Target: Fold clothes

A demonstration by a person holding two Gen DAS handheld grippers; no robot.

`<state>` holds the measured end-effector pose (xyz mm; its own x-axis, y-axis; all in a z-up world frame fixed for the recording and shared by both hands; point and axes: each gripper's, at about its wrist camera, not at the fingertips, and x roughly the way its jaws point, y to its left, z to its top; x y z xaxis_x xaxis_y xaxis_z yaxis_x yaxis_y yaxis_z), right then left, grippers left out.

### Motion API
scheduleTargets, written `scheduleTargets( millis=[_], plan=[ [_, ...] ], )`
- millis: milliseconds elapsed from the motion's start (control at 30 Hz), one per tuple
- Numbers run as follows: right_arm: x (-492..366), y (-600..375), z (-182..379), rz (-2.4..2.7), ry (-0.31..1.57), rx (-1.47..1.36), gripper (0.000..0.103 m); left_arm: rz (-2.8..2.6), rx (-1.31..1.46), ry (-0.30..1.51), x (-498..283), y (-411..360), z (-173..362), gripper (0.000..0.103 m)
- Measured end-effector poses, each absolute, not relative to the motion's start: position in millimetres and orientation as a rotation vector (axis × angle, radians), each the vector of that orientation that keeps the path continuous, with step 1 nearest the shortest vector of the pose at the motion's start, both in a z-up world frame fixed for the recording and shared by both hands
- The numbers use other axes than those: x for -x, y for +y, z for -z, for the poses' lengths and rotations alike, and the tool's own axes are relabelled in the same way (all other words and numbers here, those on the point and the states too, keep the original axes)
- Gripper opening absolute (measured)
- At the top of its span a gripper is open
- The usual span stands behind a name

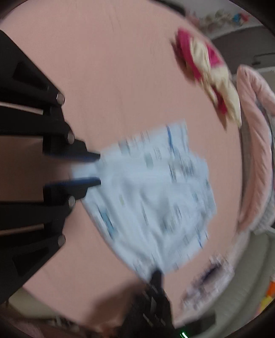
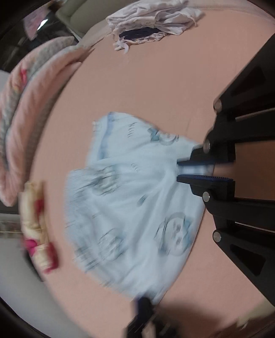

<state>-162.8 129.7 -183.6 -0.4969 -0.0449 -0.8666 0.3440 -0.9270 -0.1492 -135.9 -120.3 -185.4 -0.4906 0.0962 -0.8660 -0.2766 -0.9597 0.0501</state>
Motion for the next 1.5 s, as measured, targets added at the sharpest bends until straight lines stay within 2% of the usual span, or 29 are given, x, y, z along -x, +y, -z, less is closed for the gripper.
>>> scheduleTargets(
  millis=[67, 100, 167, 200, 267, 333, 433, 533, 600, 700, 767, 867, 900, 1000, 1067, 1100, 1167, 1233, 1300, 1400, 1433, 1467, 1500],
  plan=[
    [164, 142, 178, 2.562, 0.53, -1.459, 0.0, -2.575, 1.537, 0.242, 134, -149, 187, 0.025],
    [165, 150, 176, 2.612, 0.614, -1.49, 0.001, -2.589, 1.529, 0.134, 133, -162, 181, 0.025],
    [163, 174, 164, 2.64, 0.48, -1.503, 0.001, -2.636, 1.382, -0.064, 130, -174, 159, 0.023],
    [163, 185, 158, 2.651, 0.408, -1.505, 0.006, -2.607, 1.323, -0.085, 132, -166, 154, 0.023],
    [161, 185, 143, 2.636, 0.263, -1.435, 0.007, -2.547, 1.209, -0.125, 136, -149, 146, 0.024],
    [162, 162, 140, 2.573, 0.259, -1.379, 0.007, -2.471, 1.214, -0.065, 144, -125, 154, 0.024],
    [172, 119, 154, 2.424, 0.291, -1.374, 0.009, -2.374, 1.376, 0.13, 160, -88, 181, 0.025],
    [191, 100, 177, 2.329, 0.396, -1.481, 0.009, -2.395, 1.391, 0.235, 181, -86, 164, 0.025],
    [204, 101, 161, 2.378, 0.448, -1.485, 0.01, -2.479, 1.355, 0.33, 196, -87, 144, 0.025],
    [222, 97, 133, 2.444, 0.377, -1.392, 0.012, -2.389, 1.259, 0.114, 213, -83, 139, 0.025],
    [235, 82, 134, 2.411, 0.343, -1.378, 0.017, -2.326, 1.25, 0.039, 226, -71, 152, 0.025],
    [253, 62, 160, 2.339, 0.377, -1.447, 0.018, -2.307, 1.374, 0.193, 244, -60, 179, 0.026],
    [257, 71, 172, 2.303, 0.329, -1.484, 0.016, -2.297, 1.383, 0.245, 246, -61, 183, 0.027],
    [269, 107, 174, 2.258, 0.172, -1.517, 0.013, -2.361, 1.419, 0.241, 249, -83, 167, 0.026],
    [272, 130, 164, 2.386, 0.271, -1.56, 0.014, -2.468, 1.468, 0.246, 252, -105, 163, 0.028],
    [274, 143, 161, 2.429, 0.287, -1.581, 0.019, -2.456, 1.474, 0.103, 254, -116, 162, 0.028],
    [272, 159, 156, 2.453, 0.234, -1.585, 0.019, -2.434, 1.456, -0.153, 257, -127, 159, 0.028],
    [258, 158, 146, 2.452, 0.176, -1.521, 0.02, -2.42, 1.355, -0.112, 251, -106, 153, 0.028],
    [238, 140, 141, 2.418, 0.194, -1.453, 0.023, -2.392, 1.329, -0.032, 245, -88, 154, 0.028],
    [209, 111, 163, 2.308, 0.37, -1.509, 0.027, -2.376, 1.433, 0.137, 235, -70, 171, 0.028],
    [200, 113, 171, 2.298, 0.418, -1.518, 0.027, -2.385, 1.492, 0.151, 236, -74, 181, 0.029],
    [191, 116, 178, 2.293, 0.451, -1.53, 0.027, -2.396, 1.487, 0.092, 231, -82, 181, 0.029],
    [188, 133, 175, 2.318, 0.37, -1.561, 0.04, -2.418, 1.497, 0.016, 227, -92, 178, 0.029]
  ],
)
